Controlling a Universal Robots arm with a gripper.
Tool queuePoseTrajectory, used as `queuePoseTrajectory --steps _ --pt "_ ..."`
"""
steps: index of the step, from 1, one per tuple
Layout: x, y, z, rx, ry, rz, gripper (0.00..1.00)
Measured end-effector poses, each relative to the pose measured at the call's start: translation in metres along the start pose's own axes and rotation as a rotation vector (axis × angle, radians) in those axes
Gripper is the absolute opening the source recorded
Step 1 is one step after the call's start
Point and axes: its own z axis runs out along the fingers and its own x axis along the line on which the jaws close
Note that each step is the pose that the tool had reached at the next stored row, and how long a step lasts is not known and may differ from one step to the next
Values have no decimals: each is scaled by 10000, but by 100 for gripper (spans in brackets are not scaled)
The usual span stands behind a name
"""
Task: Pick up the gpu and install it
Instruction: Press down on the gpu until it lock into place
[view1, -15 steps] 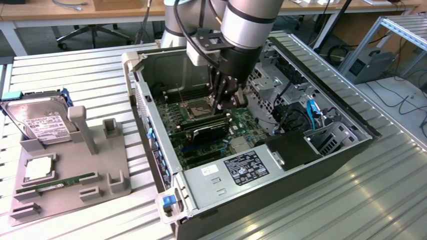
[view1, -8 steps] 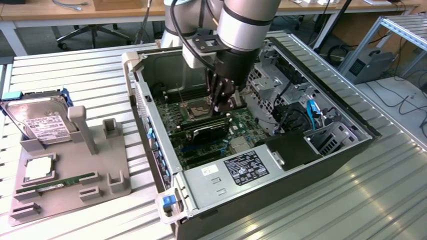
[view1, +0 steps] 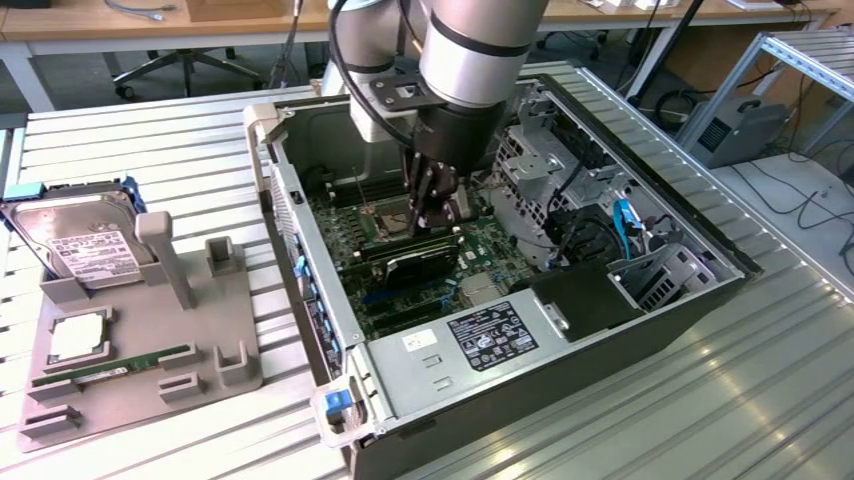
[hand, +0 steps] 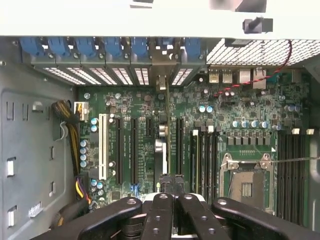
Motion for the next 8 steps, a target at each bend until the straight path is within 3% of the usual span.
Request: queuePoseTrajectory --steps 8 --pt "17 106 55 1 -1 0 11"
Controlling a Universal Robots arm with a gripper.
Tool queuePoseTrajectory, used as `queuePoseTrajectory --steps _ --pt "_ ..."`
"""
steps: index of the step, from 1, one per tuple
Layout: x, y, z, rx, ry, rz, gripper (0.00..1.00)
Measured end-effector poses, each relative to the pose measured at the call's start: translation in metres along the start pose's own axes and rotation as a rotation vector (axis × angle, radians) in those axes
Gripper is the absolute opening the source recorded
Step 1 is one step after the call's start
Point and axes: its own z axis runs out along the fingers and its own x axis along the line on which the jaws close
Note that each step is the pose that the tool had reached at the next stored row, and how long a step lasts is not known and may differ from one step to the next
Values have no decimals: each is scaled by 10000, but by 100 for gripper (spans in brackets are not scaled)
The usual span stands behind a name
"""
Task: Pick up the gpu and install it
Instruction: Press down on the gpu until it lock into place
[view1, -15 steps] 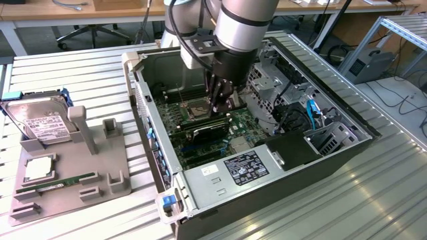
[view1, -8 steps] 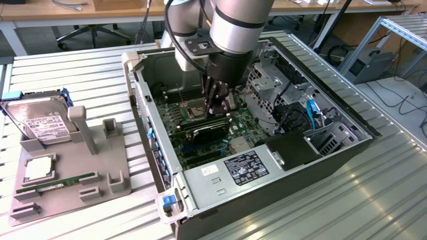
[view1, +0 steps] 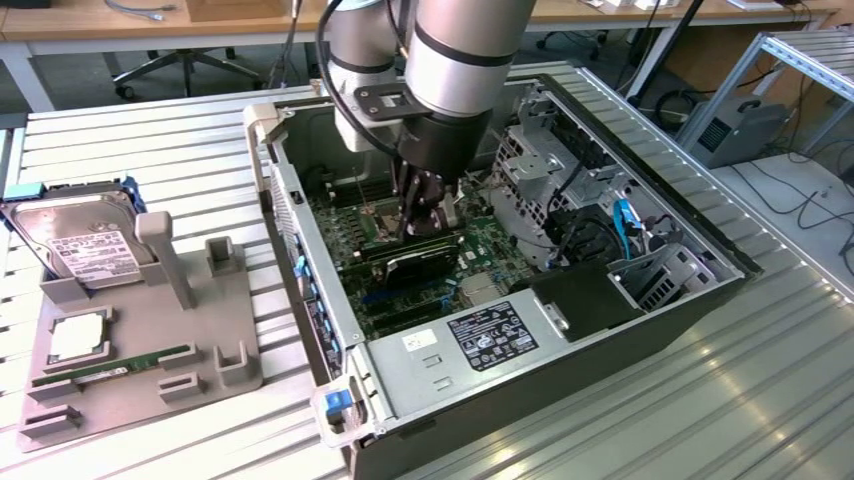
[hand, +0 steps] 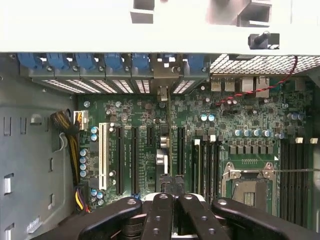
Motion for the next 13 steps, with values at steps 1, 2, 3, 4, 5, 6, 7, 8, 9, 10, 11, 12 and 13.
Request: queuePoseTrajectory --steps 1,2,3,4,5,6,7,8,9,10,11,12,13 --pt "2 16 9 -1 1 1 11" --pt "2 30 16 -1 2 1 11" --pt "2 46 23 -1 3 1 11" --pt "2 62 30 -1 3 1 11" --pt "2 80 37 -1 2 1 11" --pt "2 96 44 0 1 0 11" --pt "2 111 50 0 1 0 11" --pt "2 125 56 0 1 0 11" --pt "1 137 62 0 1 1 11" --pt "1 147 68 0 1 1 11" --pt "0 158 76 0 1 0 11" --pt "-1 166 83 0 1 0 11" --pt "-1 176 90 0 1 1 11"
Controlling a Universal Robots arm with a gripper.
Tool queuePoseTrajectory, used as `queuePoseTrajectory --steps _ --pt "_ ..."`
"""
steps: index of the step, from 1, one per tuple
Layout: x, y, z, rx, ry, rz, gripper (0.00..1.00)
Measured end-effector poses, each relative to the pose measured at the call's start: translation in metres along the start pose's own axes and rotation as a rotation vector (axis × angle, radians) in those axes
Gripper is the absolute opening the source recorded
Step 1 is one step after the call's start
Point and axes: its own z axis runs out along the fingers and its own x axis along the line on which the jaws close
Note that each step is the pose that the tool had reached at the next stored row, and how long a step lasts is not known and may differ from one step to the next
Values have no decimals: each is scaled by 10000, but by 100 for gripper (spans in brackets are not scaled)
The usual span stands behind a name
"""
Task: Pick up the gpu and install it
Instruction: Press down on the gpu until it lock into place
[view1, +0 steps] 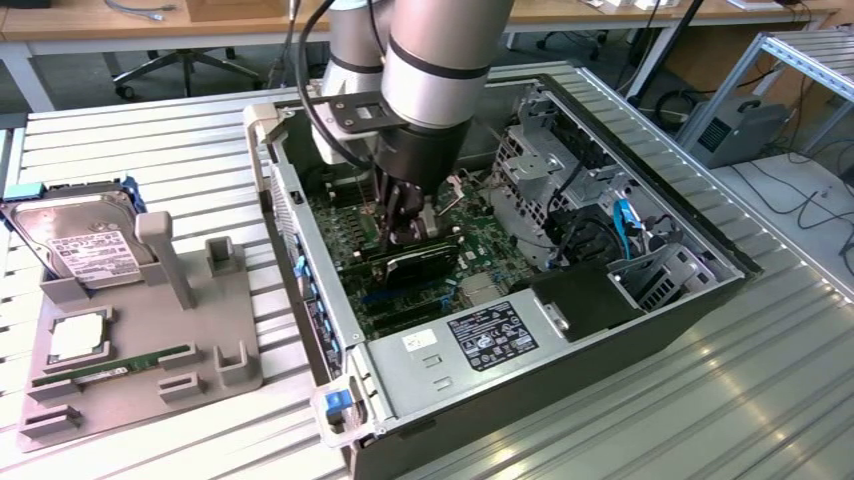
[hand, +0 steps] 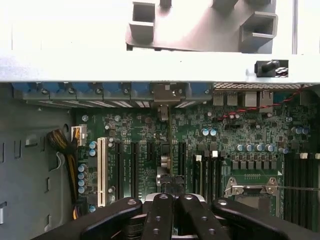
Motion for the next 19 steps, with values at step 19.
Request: queuePoseTrajectory --steps 19 --pt "3 90 149 0 16 0 11"
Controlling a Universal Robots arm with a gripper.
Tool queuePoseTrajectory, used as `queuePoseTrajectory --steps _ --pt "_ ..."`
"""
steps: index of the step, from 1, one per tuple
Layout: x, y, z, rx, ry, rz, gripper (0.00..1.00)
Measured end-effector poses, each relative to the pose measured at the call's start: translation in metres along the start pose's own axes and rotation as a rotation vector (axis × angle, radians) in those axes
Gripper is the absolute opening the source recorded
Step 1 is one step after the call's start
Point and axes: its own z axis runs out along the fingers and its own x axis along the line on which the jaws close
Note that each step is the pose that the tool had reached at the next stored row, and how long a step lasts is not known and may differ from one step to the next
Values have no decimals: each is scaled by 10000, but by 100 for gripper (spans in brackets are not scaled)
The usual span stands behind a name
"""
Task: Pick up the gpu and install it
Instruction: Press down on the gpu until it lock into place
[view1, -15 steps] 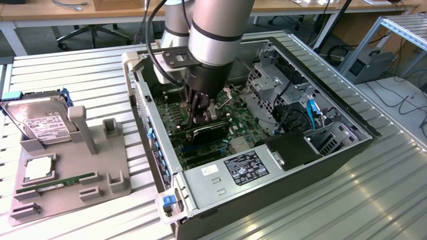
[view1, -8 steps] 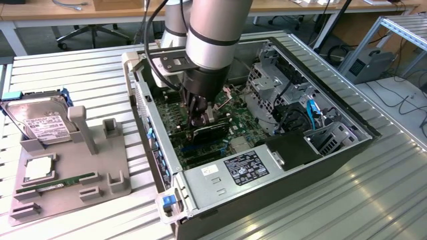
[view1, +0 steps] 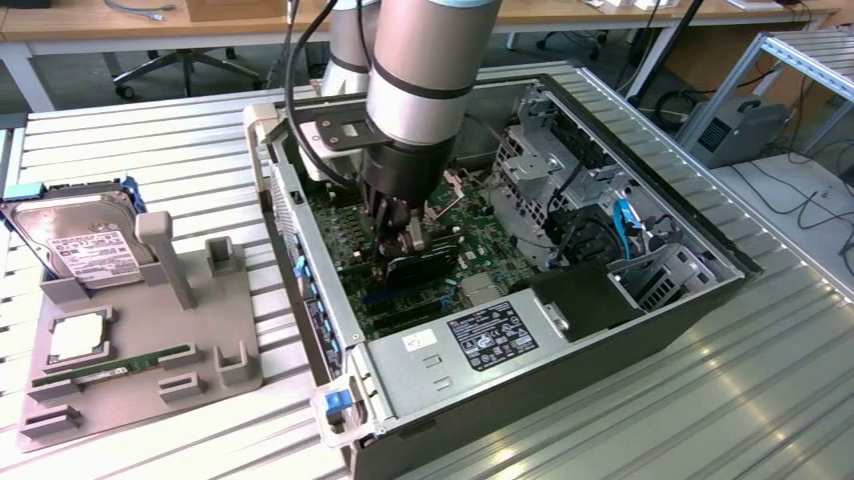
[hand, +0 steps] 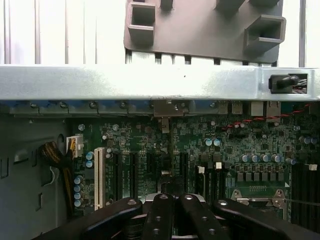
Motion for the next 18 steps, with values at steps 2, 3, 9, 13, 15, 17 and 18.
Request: queuePoseTrajectory --steps 2,3,9,13,15,17,18 --pt "-1 3 19 0 3 1 11" --pt "-4 5 27 0 7 2 11" --pt "-33 25 43 1 8 2 11" --pt "-41 66 53 0 12 2 11" --pt "-41 74 58 -1 15 2 11" --pt "-41 74 64 -1 21 0 11" --pt "-41 74 68 -1 24 2 11"
